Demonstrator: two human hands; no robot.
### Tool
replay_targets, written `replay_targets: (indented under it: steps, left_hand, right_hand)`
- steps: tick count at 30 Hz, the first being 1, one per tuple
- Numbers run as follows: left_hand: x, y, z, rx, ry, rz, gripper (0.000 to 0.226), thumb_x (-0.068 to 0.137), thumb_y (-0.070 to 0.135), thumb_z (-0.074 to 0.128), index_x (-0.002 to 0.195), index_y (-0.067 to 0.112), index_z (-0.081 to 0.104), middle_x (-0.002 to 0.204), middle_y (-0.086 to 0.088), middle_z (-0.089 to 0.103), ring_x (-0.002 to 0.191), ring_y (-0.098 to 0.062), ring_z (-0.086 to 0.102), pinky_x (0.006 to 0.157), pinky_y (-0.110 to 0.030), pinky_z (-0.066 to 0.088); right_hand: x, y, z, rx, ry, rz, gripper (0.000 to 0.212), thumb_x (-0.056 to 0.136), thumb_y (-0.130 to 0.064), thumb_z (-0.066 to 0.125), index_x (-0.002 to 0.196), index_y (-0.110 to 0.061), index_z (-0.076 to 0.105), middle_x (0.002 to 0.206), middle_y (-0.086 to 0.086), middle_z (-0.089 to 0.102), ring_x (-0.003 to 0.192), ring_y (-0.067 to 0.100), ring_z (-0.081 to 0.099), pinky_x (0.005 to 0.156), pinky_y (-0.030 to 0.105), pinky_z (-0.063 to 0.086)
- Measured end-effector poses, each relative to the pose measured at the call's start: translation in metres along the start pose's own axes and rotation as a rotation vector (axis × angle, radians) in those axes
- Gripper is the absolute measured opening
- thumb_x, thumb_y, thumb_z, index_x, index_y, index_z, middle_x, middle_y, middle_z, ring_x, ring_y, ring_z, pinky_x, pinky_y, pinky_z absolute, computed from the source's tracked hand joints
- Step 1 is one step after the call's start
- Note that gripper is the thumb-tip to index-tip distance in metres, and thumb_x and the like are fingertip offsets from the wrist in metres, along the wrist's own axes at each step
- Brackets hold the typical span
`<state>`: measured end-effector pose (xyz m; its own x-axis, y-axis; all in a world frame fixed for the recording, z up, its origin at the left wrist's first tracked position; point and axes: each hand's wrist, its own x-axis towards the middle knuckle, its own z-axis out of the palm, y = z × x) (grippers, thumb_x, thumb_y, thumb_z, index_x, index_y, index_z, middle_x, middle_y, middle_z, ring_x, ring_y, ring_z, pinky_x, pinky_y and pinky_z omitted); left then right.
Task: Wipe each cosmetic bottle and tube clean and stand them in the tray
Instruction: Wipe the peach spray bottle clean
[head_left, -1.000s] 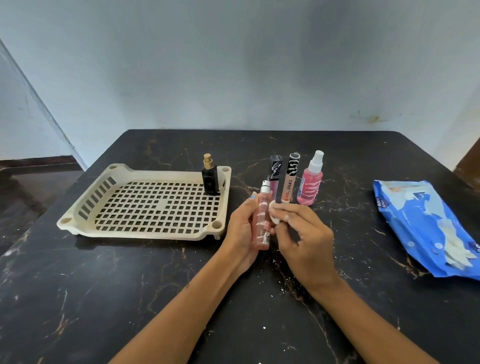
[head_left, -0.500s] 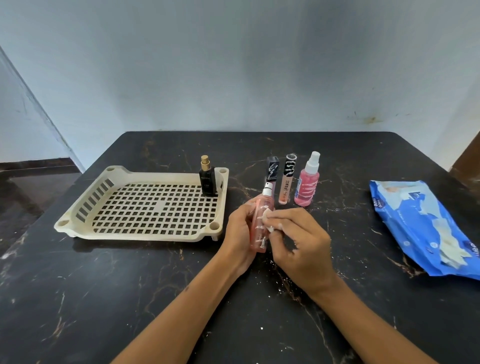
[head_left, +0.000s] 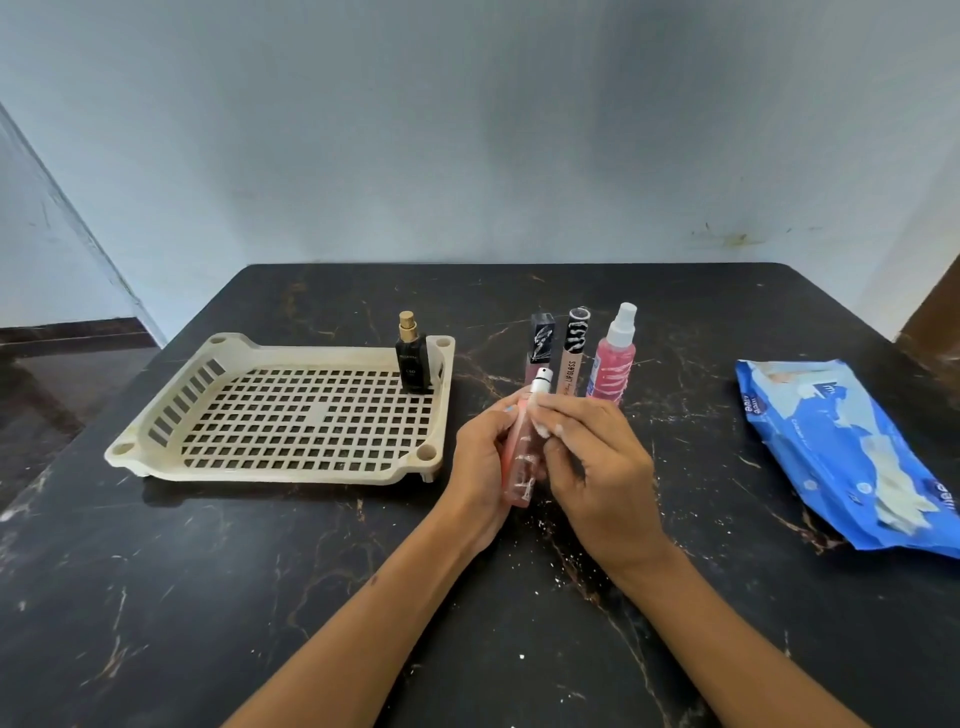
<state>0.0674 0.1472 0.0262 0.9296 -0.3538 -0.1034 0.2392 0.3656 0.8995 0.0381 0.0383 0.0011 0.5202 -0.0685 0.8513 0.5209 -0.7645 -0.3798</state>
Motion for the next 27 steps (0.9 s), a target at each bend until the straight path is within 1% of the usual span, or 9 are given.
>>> replay_targets:
  steps: [3, 5, 7, 10, 14, 18, 21, 24, 27]
  left_hand:
    - [-0.0003, -0.0014, 0.0013, 0.032, 0.016, 0.025, 0.039, 0.094, 0.013, 0.030, 0.103, 0.014, 0.067, 0.082, -0.008, 0.068, 0.068, -0.015, 0.060, 0.060, -0.027, 0.047]
    - [-0.0010, -0.0011, 0.0017, 0.031, 0.006, 0.029, 0.039, 0.094, 0.013, 0.030, 0.102, 0.015, 0.068, 0.090, -0.010, 0.070, 0.080, -0.020, 0.063, 0.071, -0.032, 0.049]
    - [-0.0016, -0.0008, 0.0025, 0.047, -0.017, 0.045, 0.039, 0.093, 0.015, 0.032, 0.094, 0.015, 0.071, 0.091, -0.010, 0.070, 0.086, -0.022, 0.064, 0.075, -0.031, 0.050]
    - [-0.0026, -0.0007, 0.0040, 0.083, 0.000, 0.069, 0.040, 0.094, 0.017, 0.032, 0.089, 0.016, 0.072, 0.081, -0.007, 0.067, 0.075, -0.018, 0.062, 0.064, -0.026, 0.049]
    - [-0.0047, -0.0003, 0.0075, 0.106, 0.043, 0.086, 0.042, 0.097, 0.019, 0.027, 0.097, 0.018, 0.069, 0.069, -0.002, 0.067, 0.058, -0.011, 0.059, 0.048, -0.022, 0.046]
    - [-0.0033, -0.0010, 0.0065, 0.054, 0.027, 0.060, 0.045, 0.098, 0.028, 0.029, 0.091, 0.017, 0.072, 0.078, -0.005, 0.071, 0.072, -0.015, 0.065, 0.062, -0.025, 0.051]
    - [-0.0014, -0.0031, 0.0043, 0.054, 0.013, 0.048, 0.058, 0.098, 0.045, 0.024, 0.095, 0.010, 0.071, 0.085, -0.010, 0.071, 0.081, -0.018, 0.067, 0.070, -0.026, 0.051]
    - [0.0000, -0.0059, 0.0032, 0.123, 0.010, 0.075, 0.060, 0.097, 0.047, 0.024, 0.104, 0.009, 0.069, 0.073, -0.008, 0.066, 0.066, -0.016, 0.062, 0.058, -0.025, 0.048]
    - [-0.0022, -0.0040, 0.0047, 0.156, 0.005, 0.085, 0.041, 0.097, 0.029, 0.034, 0.108, 0.009, 0.068, 0.068, -0.004, 0.063, 0.057, -0.011, 0.057, 0.049, -0.022, 0.045]
  right_hand:
    - [-0.0008, 0.0020, -0.0020, -0.025, 0.034, 0.011, 0.023, 0.086, -0.001, 0.055, 0.098, 0.006, 0.073, 0.102, 0.013, 0.070, 0.098, 0.017, 0.060, 0.099, 0.016, 0.043]
    - [-0.0024, 0.0021, -0.0036, -0.058, 0.005, -0.076, 0.019, 0.086, 0.000, 0.058, 0.095, 0.006, 0.073, 0.100, 0.013, 0.071, 0.095, 0.021, 0.061, 0.097, 0.019, 0.045]
    - [-0.0012, 0.0005, -0.0029, -0.089, -0.047, -0.182, 0.018, 0.090, -0.001, 0.058, 0.096, 0.006, 0.074, 0.101, 0.013, 0.071, 0.097, 0.023, 0.062, 0.097, 0.024, 0.047]
    - [0.0031, 0.0017, 0.0002, -0.144, -0.075, -0.206, 0.021, 0.093, -0.003, 0.055, 0.099, 0.007, 0.072, 0.104, 0.015, 0.071, 0.099, 0.024, 0.061, 0.094, 0.029, 0.050]
    - [0.0040, 0.0054, -0.0039, -0.113, -0.020, -0.025, 0.024, 0.091, -0.003, 0.053, 0.103, 0.006, 0.071, 0.105, 0.014, 0.069, 0.099, 0.023, 0.061, 0.099, 0.021, 0.045]
    - [-0.0002, 0.0018, -0.0061, -0.108, -0.015, -0.147, 0.016, 0.087, 0.005, 0.059, 0.094, 0.006, 0.073, 0.098, 0.013, 0.071, 0.092, 0.023, 0.063, 0.090, 0.028, 0.051]
    - [0.0034, -0.0003, -0.0038, -0.139, -0.065, -0.221, 0.024, 0.097, -0.005, 0.052, 0.096, 0.006, 0.074, 0.100, 0.013, 0.072, 0.096, 0.022, 0.061, 0.093, 0.027, 0.050]
    - [0.0046, 0.0032, -0.0006, -0.163, -0.058, -0.107, 0.023, 0.092, -0.004, 0.054, 0.101, 0.006, 0.072, 0.105, 0.014, 0.070, 0.098, 0.024, 0.061, 0.094, 0.027, 0.049]
    - [0.0016, 0.0042, -0.0023, -0.114, -0.007, 0.020, 0.022, 0.089, -0.002, 0.056, 0.102, 0.005, 0.072, 0.105, 0.013, 0.069, 0.098, 0.024, 0.063, 0.094, 0.025, 0.048]
